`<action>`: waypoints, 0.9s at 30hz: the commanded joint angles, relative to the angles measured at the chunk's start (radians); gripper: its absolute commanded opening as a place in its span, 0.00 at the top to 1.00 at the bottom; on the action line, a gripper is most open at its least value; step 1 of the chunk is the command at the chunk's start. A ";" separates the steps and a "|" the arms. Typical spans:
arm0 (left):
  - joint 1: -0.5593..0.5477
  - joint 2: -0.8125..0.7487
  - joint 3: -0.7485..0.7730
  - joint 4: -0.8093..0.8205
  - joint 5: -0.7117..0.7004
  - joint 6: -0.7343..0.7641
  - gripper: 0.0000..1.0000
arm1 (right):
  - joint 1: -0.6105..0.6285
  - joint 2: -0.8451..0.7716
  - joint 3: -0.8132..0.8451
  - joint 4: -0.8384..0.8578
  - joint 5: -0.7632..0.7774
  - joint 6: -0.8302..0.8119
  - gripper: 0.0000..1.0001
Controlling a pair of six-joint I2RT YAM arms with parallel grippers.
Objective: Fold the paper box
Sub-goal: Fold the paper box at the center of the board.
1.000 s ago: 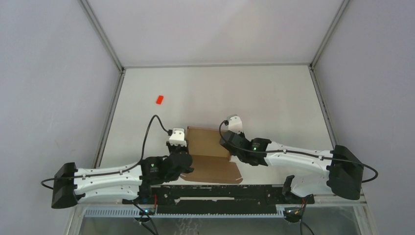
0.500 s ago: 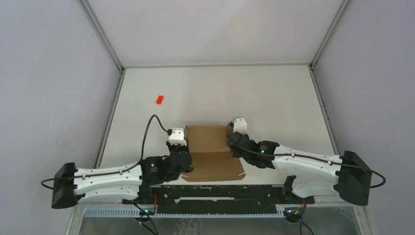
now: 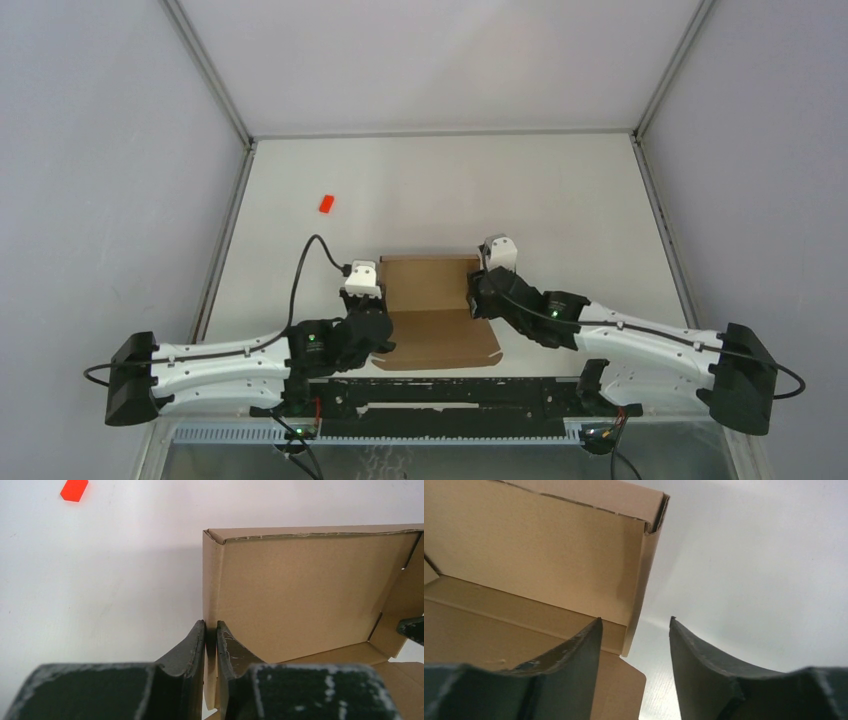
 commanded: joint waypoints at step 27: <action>0.058 0.261 0.118 0.154 0.106 0.024 0.77 | -0.218 -0.293 -0.074 -0.049 -0.123 -0.036 0.33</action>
